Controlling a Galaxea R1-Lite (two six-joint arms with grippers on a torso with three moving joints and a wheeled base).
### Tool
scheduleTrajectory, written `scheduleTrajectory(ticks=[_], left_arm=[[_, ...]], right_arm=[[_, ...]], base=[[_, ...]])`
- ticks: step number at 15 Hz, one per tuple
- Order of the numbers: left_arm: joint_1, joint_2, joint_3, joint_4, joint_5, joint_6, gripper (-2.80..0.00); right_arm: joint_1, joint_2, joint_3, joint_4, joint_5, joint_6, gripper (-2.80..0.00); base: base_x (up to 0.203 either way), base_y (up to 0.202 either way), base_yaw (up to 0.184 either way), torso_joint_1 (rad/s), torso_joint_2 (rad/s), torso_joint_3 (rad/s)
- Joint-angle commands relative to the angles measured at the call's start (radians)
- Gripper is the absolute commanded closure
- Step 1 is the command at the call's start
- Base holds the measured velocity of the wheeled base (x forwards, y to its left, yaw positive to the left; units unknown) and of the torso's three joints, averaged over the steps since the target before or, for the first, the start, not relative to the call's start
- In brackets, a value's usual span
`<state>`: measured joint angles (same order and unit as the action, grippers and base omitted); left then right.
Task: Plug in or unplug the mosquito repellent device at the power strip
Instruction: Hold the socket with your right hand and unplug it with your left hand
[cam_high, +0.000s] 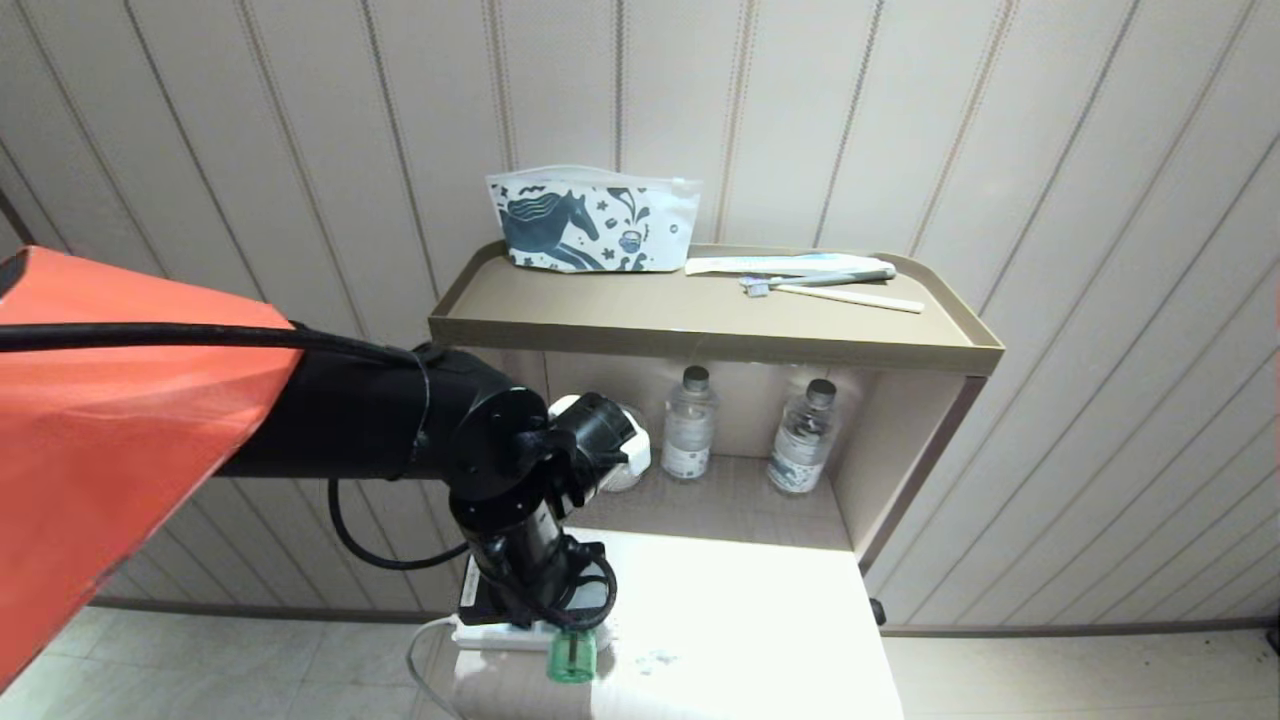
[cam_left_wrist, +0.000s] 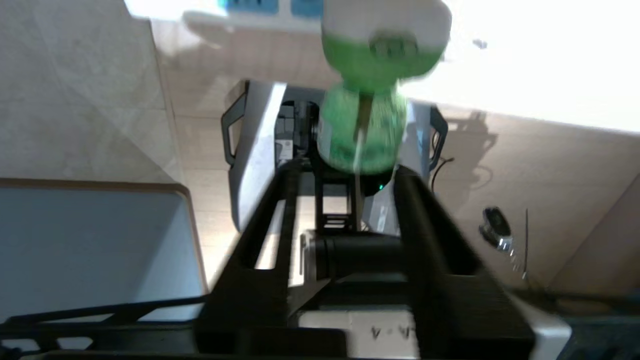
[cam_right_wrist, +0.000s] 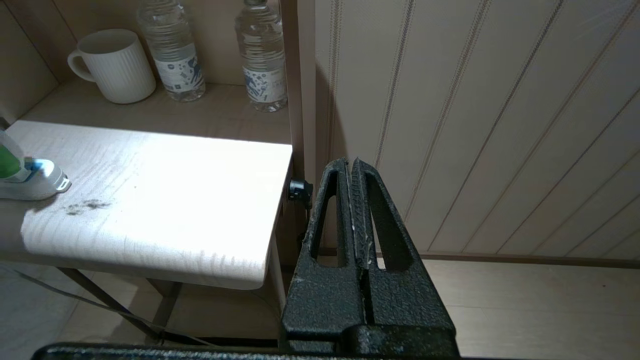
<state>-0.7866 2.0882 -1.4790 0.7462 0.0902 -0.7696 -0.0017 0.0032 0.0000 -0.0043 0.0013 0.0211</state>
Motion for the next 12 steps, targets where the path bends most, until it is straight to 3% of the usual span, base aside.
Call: scheduleTrajectory(ticks=[1,6,12], left_arm=[[0.016,0.043,-0.029,0.003,0.0,-0.005,-2.8],[0.028,0.137,-0.113,0.01,0.0,-0.014,-2.8],[0.032,0.187,-0.138,-0.001,0.0,-0.011,-2.8]], right_arm=[[0.0,0.001,0.0,0.0,0.0,0.0,0.0],[0.0,0.001,0.0,0.0,0.0,0.0,0.0],[0.0,0.001,0.0,0.0,0.0,0.0,0.0]], base=[[0.0,0.0,0.0,0.0,0.0,0.0],[0.0,0.0,0.0,0.0,0.0,0.0],[0.0,0.0,0.0,0.0,0.0,0.0]])
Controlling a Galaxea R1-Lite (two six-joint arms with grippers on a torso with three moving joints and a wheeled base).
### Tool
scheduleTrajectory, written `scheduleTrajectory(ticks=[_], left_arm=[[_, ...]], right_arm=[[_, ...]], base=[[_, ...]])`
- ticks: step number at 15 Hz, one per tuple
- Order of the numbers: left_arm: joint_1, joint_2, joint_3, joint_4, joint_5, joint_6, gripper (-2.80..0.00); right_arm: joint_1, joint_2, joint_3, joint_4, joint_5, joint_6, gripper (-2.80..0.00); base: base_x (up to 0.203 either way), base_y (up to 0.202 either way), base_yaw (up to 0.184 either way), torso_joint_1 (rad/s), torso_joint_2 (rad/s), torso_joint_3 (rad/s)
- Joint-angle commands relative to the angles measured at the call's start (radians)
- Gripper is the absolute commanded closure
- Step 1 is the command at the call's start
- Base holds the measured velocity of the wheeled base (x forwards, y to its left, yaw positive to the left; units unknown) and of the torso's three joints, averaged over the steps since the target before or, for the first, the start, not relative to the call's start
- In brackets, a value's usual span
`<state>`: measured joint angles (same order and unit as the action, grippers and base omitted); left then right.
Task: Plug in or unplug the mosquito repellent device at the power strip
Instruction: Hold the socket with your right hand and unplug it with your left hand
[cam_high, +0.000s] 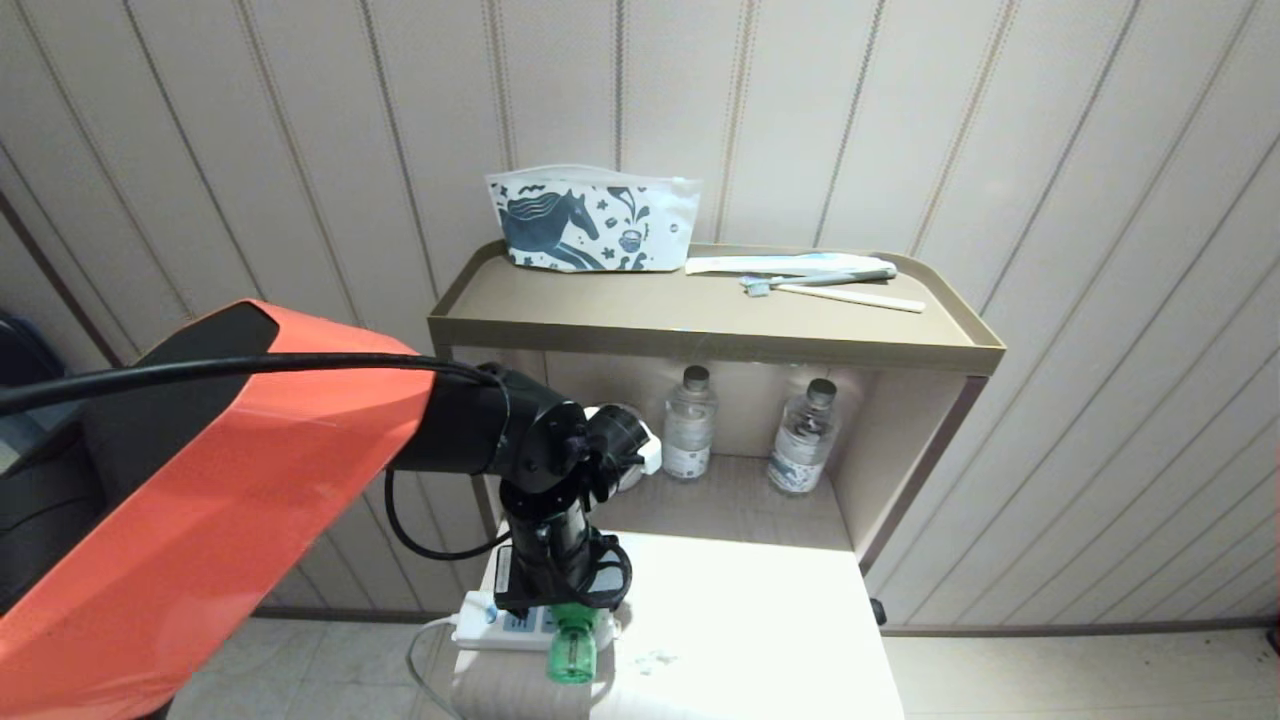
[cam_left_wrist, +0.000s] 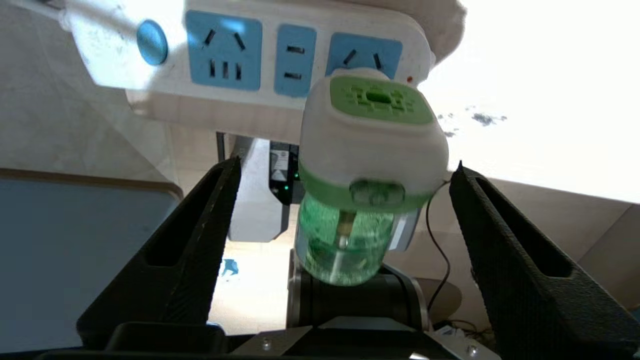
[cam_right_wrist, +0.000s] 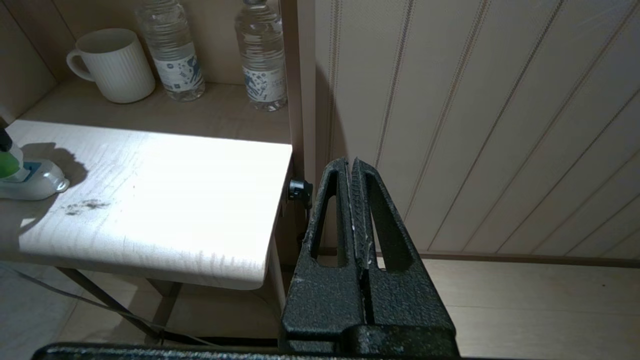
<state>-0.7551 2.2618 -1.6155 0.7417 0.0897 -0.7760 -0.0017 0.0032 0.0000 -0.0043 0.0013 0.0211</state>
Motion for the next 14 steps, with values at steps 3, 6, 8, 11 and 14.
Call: scheduleTrajectory(ticks=[3,6,8,11,14], left_arm=[[0.0,0.022,0.003,0.004,-0.001,-0.005,-2.8],[0.0,0.019,0.008,0.005,-0.002,-0.005,-2.8],[-0.001,0.022,0.015,0.002,0.003,-0.004,-2.8],[0.0,0.021,0.02,0.001,0.004,0.009,-2.8],[-0.001,0.021,0.029,0.001,0.002,0.096,-2.8]], right_arm=[[0.0,0.001,0.0,0.0,0.0,0.0,0.0],[0.0,0.001,0.0,0.0,0.0,0.0,0.0],[0.0,0.001,0.0,0.0,0.0,0.0,0.0],[0.0,0.001,0.0,0.0,0.0,0.0,0.0],[0.0,0.001,0.0,0.0,0.0,0.0,0.0]], base=[[0.0,0.0,0.0,0.0,0.0,0.0],[0.0,0.0,0.0,0.0,0.0,0.0],[0.0,0.0,0.0,0.0,0.0,0.0],[0.0,0.0,0.0,0.0,0.0,0.0],[0.0,0.0,0.0,0.0,0.0,0.0]])
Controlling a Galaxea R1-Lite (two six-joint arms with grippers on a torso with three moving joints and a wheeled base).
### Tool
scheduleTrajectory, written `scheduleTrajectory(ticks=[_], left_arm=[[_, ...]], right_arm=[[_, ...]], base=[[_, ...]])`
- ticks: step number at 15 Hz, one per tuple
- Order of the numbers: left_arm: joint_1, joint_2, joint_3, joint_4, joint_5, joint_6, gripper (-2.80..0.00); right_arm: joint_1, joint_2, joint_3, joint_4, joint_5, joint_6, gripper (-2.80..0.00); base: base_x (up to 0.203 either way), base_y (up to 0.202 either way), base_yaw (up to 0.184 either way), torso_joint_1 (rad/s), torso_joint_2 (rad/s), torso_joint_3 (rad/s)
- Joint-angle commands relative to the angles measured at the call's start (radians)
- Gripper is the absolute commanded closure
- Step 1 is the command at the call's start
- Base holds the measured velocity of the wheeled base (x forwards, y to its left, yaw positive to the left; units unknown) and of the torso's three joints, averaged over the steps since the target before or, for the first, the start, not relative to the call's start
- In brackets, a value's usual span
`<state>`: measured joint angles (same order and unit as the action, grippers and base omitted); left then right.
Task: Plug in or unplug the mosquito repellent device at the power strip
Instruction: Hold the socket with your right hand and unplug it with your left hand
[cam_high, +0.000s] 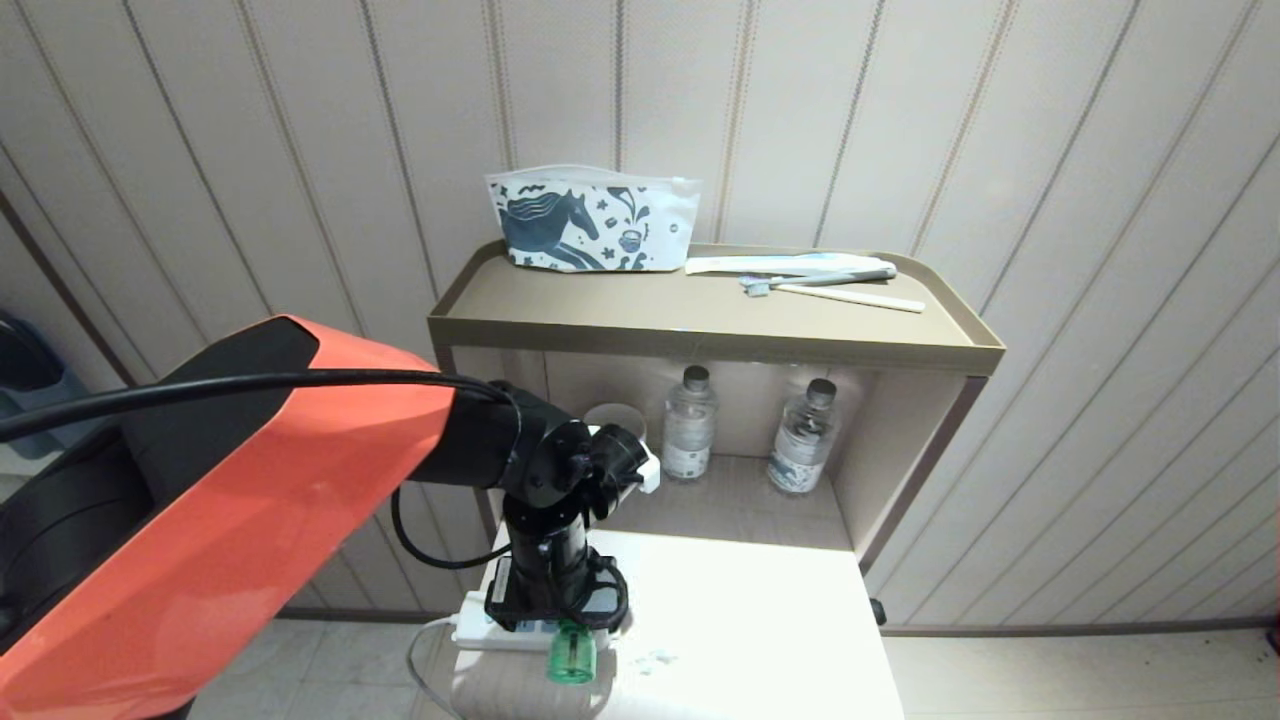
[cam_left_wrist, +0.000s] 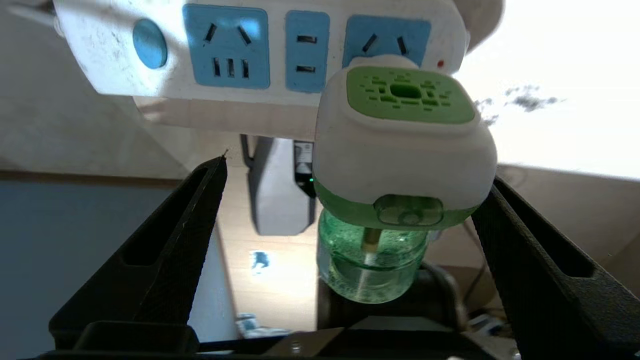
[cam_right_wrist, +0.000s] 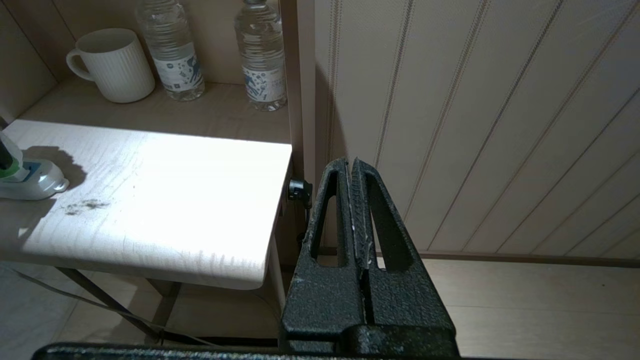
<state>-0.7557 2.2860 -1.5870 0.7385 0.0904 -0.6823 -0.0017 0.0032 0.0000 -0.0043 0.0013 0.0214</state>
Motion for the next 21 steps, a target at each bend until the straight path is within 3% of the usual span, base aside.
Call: scheduleTrajectory(ticks=[1,6,13,14,21], left_arm=[[-0.001,0.0,-0.005,0.003,0.002,0.01,-2.8],[-0.001,0.037,-0.036,-0.023,0.005,0.063,-2.8],[0.001,0.055,-0.053,-0.013,0.008,0.066,-2.8],[0.001,0.055,-0.053,-0.013,0.009,0.066,0.0],[0.001,0.062,-0.054,-0.017,0.009,0.066,0.0]], right_arm=[[0.0,0.001,0.0,0.0,0.0,0.0,0.0],[0.0,0.001,0.0,0.0,0.0,0.0,0.0],[0.0,0.001,0.0,0.0,0.0,0.0,0.0],[0.0,0.001,0.0,0.0,0.0,0.0,0.0],[0.0,0.001,0.0,0.0,0.0,0.0,0.0]], base=[[0.0,0.0,0.0,0.0,0.0,0.0],[0.0,0.0,0.0,0.0,0.0,0.0],[0.0,0.0,0.0,0.0,0.0,0.0],[0.0,0.0,0.0,0.0,0.0,0.0],[0.0,0.0,0.0,0.0,0.0,0.0]])
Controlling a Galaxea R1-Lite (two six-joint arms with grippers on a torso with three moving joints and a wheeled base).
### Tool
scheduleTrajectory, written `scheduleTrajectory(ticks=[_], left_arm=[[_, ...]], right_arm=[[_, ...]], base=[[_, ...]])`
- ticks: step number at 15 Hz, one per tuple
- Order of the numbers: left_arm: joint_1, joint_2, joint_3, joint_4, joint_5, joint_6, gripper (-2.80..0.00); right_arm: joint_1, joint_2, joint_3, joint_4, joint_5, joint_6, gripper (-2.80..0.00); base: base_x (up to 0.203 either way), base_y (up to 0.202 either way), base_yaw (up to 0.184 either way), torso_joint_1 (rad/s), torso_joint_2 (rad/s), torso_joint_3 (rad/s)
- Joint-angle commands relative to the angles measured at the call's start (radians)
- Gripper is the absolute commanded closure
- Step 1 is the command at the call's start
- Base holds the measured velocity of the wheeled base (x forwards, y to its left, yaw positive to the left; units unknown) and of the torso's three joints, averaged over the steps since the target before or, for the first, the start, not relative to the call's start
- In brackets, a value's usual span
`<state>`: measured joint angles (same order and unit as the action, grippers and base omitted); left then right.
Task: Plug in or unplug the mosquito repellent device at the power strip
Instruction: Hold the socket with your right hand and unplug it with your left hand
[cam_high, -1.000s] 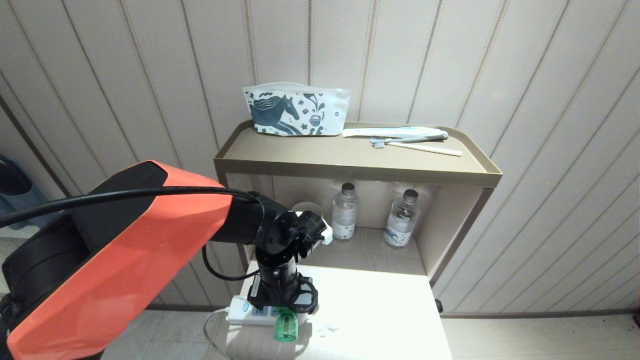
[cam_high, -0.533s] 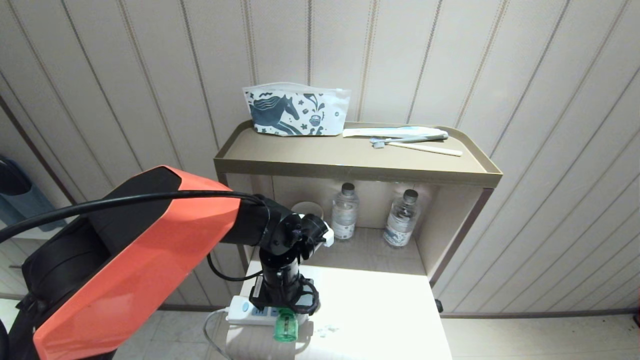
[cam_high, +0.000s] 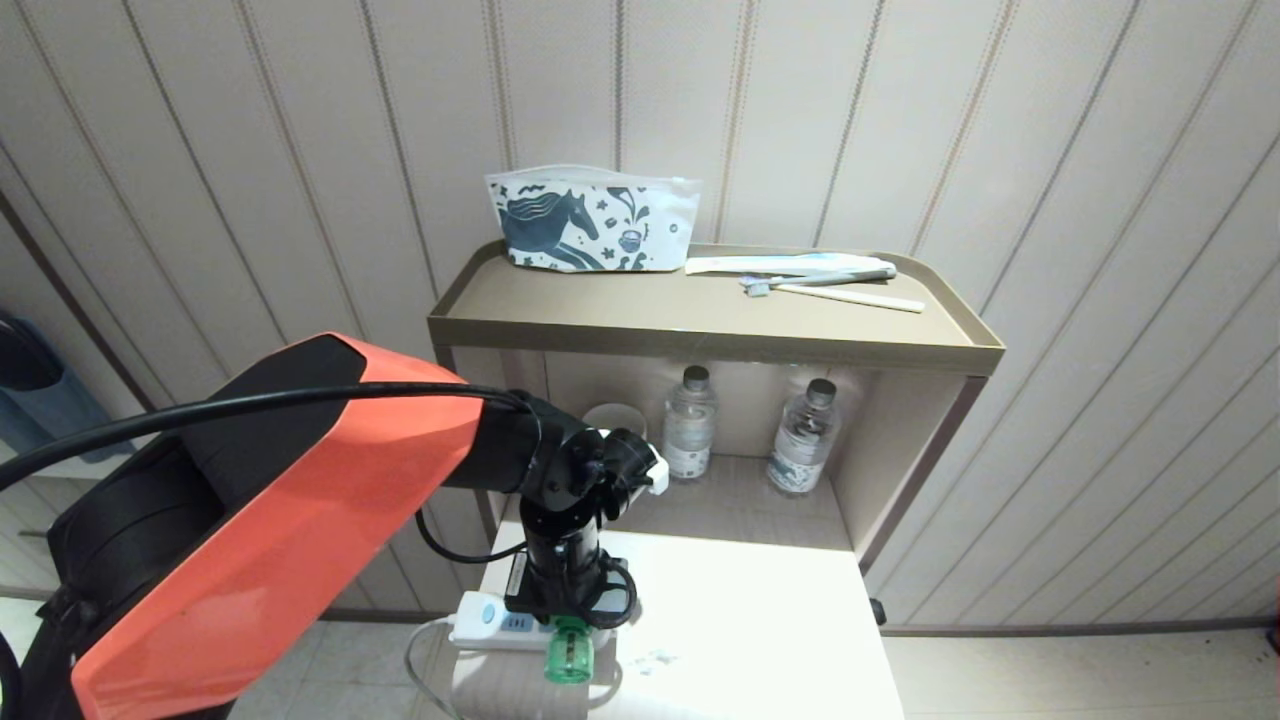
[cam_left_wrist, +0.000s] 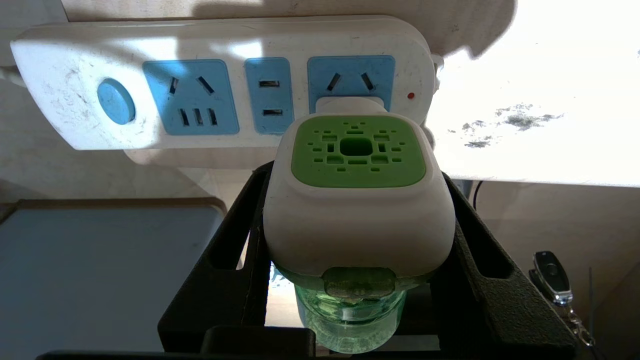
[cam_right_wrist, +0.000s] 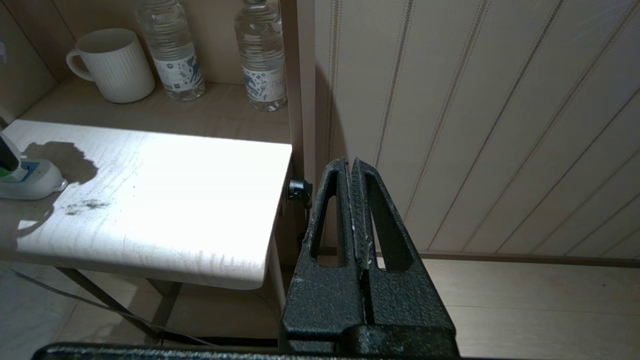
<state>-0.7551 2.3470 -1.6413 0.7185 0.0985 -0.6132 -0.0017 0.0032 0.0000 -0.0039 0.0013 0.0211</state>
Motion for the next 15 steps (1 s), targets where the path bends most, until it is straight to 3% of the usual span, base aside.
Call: scheduleTrajectory(ticks=[1,5,8,10,13,15], left_arm=[[0.0,0.002,0.0,-0.001,0.001,-0.003,0.0],[-0.002,0.005,-0.012,0.0,0.0,-0.003,0.0],[-0.018,0.002,-0.043,0.007,0.0,-0.003,0.0],[-0.026,0.003,-0.046,0.01,0.0,-0.003,0.0],[-0.036,0.009,-0.069,0.02,0.0,-0.003,0.0],[-0.036,0.006,-0.068,0.032,0.001,-0.005,0.0]], right_arm=[[0.0,0.001,0.0,-0.001,0.0,0.0,0.0],[0.0,0.001,-0.002,-0.005,-0.001,-0.009,0.0],[0.0,0.001,-0.029,0.073,0.0,-0.013,0.0],[0.0,0.001,-0.162,0.191,0.03,-0.012,0.0],[0.001,0.017,-0.409,0.442,0.166,-0.009,0.0],[0.001,0.125,-0.461,0.442,0.197,-0.003,0.0]], base=[[0.0,0.0,0.0,0.0,0.0,0.0],[0.0,0.0,0.0,0.0,0.0,0.0],[0.0,0.0,0.0,0.0,0.0,0.0],[0.0,0.0,0.0,0.0,0.0,0.0],[0.0,0.0,0.0,0.0,0.0,0.0],[0.0,0.0,0.0,0.0,0.0,0.0]])
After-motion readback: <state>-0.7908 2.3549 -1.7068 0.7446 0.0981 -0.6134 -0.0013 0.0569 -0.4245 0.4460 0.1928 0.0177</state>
